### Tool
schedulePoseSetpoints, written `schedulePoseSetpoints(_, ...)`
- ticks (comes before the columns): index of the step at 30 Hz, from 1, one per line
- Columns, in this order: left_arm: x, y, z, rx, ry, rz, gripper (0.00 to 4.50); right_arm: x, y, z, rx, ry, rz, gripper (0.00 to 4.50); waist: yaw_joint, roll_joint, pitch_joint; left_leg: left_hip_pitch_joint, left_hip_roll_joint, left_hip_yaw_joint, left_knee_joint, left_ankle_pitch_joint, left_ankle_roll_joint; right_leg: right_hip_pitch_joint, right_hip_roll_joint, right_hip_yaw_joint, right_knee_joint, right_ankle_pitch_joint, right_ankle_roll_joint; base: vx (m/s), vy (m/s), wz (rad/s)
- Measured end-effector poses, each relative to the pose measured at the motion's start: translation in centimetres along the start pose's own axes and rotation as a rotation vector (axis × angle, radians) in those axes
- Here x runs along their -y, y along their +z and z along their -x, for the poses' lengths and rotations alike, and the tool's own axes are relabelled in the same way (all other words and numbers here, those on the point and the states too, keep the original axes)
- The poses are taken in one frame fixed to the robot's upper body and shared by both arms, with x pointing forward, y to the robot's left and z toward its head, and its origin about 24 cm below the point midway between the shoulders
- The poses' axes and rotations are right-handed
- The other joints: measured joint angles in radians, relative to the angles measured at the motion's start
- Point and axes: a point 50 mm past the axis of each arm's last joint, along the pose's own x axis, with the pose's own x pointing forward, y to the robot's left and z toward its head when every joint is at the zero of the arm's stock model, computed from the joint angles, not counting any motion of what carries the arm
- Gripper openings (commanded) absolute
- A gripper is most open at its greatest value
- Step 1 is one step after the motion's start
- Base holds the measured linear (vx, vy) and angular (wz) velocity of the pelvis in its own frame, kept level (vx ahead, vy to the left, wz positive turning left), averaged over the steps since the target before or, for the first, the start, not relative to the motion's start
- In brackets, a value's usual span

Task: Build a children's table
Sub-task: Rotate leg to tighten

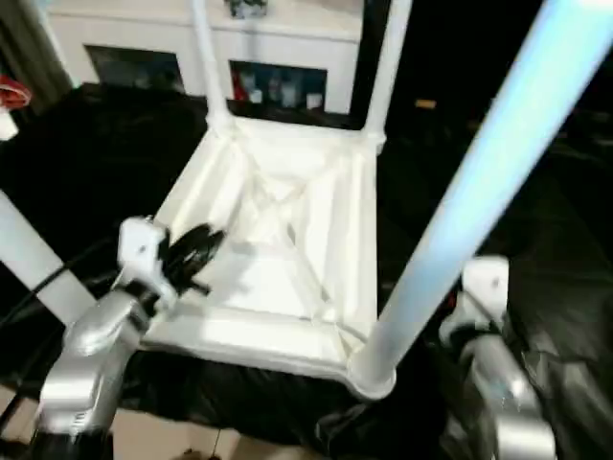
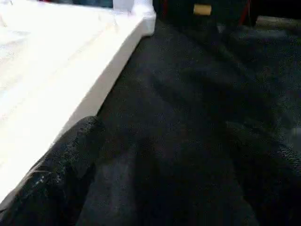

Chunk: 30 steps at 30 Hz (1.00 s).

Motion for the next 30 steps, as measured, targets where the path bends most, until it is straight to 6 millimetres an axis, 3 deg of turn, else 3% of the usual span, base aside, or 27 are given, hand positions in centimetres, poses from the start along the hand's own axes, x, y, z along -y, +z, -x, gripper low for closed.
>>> schedulePoseSetpoints(6,0.9,-1.3,1.7,-0.043,0.058,-0.081,1.26,-0.2,0.2,0.7,0.022,-0.034,0.002,4.40,-0.007,0.001,0.000,0.000,0.000,-0.002,0.000,0.000,0.000,0.000,0.003,0.003,-0.002,0.000,0.002,0.000,0.000,0.00)
schedulePoseSetpoints(7,1.1,-1.4,1.7,-0.043,0.064,-0.079,1.26,-0.2,0.3,0.7,0.027,-0.037,0.001,4.40,-0.010,-0.002,-0.001,0.002,0.001,0.005,0.000,0.000,0.000,-0.004,0.006,0.012,-0.001,0.000,0.003,-0.063,0.001,-0.13)
schedulePoseSetpoints(9,1.3,-1.5,1.8,-0.036,0.084,-0.065,1.26,-0.4,0.9,0.3,0.049,-0.035,-0.003,4.40,-0.001,-0.008,-0.001,0.004,0.001,0.029,0.014,-0.016,-0.008,-0.026,0.029,0.064,0.006,0.003,0.009,-0.058,0.010,-0.26)
schedulePoseSetpoints(11,1.3,-1.4,1.7,-0.026,0.106,-0.058,1.26,-0.3,1.0,0.3,0.051,-0.039,-0.002,4.40,0.011,-0.009,-0.001,0.001,-0.007,0.023,0.035,-0.032,0.008,-0.031,0.049,0.112,0.007,0.009,0.020,0.015,0.061,-0.56)
schedulePoseSetpoints(12,1.4,-1.2,1.7,-0.015,0.128,-0.056,1.26,-0.2,1.0,0.3,0.050,-0.044,0.004,4.40,0.011,-0.012,0.001,-0.002,-0.016,0.011,0.048,-0.043,0.009,-0.031,0.060,0.142,0.008,0.014,0.028,0.008,0.101,-0.59)
schedulePoseSetpoints(13,1.4,-1.1,1.8,-0.008,0.138,-0.065,1.26,-0.1,1.0,0.3,0.048,-0.048,0.005,4.40,0.008,-0.011,-0.001,-0.001,-0.025,0.003,0.052,-0.049,0.012,-0.032,0.061,0.150,0.007,0.014,0.030,-0.007,0.101,-0.47)
schedulePoseSetpoints(14,1.2,-0.7,1.9,0.007,0.159,-0.101,1.26,0.0,0.8,0.3,0.044,-0.054,0.003,4.40,-0.004,-0.014,-0.005,0.002,-0.032,0.005,0.053,-0.055,0.015,-0.034,0.065,0.158,-0.003,0.014,0.032,-0.007,0.101,-0.47)
schedulePoseSetpoints(16,1.0,-0.3,2.2,0.030,0.188,-0.124,1.26,0.4,0.4,0.3,0.026,-0.076,-0.001,4.40,-0.027,-0.016,-0.005,0.001,-0.031,-0.004,0.053,-0.056,0.019,-0.021,0.051,0.122,-0.016,0.020,0.006,-0.014,0.081,-0.07)
schedulePoseSetpoints(17,0.8,-0.4,2.5,0.031,0.213,-0.121,1.26,0.6,0.4,0.3,0.026,-0.087,-0.001,4.40,-0.042,-0.013,-0.004,0.004,-0.027,-0.013,0.052,-0.056,0.019,-0.010,0.041,0.078,-0.012,0.019,-0.029,-0.013,0.066,0.04)
schedulePoseSetpoints(18,0.7,-0.6,2.9,0.024,0.234,-0.115,1.26,0.7,0.4,0.3,0.027,-0.092,-0.001,4.40,-0.048,-0.009,-0.002,0.007,-0.019,-0.019,0.051,-0.055,0.018,-0.004,0.039,0.042,-0.005,0.014,-0.053,0.000,0.000,0.00)
schedulePoseSetpoints(19,0.6,-0.8,3.3,0.021,0.263,-0.097,1.26,1.0,0.5,0.4,0.031,-0.098,0.002,4.40,-0.049,-0.014,-0.005,0.007,-0.005,-0.020,0.049,-0.051,0.013,0.006,0.040,-0.001,0.025,-0.004,-0.075,0.007,-0.087,0.07)
schedulePoseSetpoints(20,0.6,-1.0,3.5,0.012,0.278,-0.089,1.26,1.2,0.6,0.3,0.034,-0.097,0.012,4.40,-0.048,-0.021,-0.008,0.007,0.001,-0.019,0.047,-0.044,0.013,0.012,0.041,-0.017,0.025,-0.024,-0.070,0.007,-0.087,0.07)
schedulePoseSetpoints(21,0.8,-1.3,3.7,-0.003,0.282,-0.087,1.26,1.5,1.0,0.2,0.045,-0.101,0.030,4.40,-0.046,-0.036,-0.014,0.001,0.003,-0.018,0.047,-0.038,0.015,0.014,0.040,-0.025,0.026,-0.023,-0.052,-0.031,-0.116,0.00)
schedulePoseSetpoints(23,1.0,-1.5,3.8,-0.015,0.289,-0.093,1.26,2.5,0.8,0.3,0.039,-0.125,0.046,4.40,-0.034,-0.038,-0.013,-0.004,-0.003,-0.021,0.036,-0.037,0.020,0.007,0.041,-0.028,0.027,-0.025,-0.038,-0.060,-0.116,0.02)
schedulePoseSetpoints(24,1.2,-1.6,3.8,-0.019,0.288,-0.098,1.26,3.1,0.4,0.3,0.018,-0.137,0.051,4.40,-0.021,-0.040,-0.012,-0.001,-0.006,-0.024,0.025,-0.037,0.020,0.006,0.041,-0.028,0.026,-0.025,-0.038,-0.046,-0.113,0.01)
schedulePoseSetpoints(27,0.6,-1.8,4.4,-0.032,0.314,-0.134,1.26,3.1,0.4,0.2,0.018,-0.101,0.045,4.40,-0.013,-0.031,-0.014,0.003,-0.005,-0.031,0.009,-0.032,0.000,0.003,0.042,-0.034,0.022,-0.025,-0.038,-0.026,-0.055,-0.04)
schedulePoseSetpoints(30,0.2,-1.8,5.6,-0.013,0.291,-0.053,1.44,2.2,0.5,0.0,0.028,0.035,0.006,4.48,-0.011,-0.028,-0.013,0.004,-0.004,-0.033,0.009,-0.028,-0.006,0.004,0.042,-0.034,0.020,-0.025,-0.038,0.000,0.000,0.00)
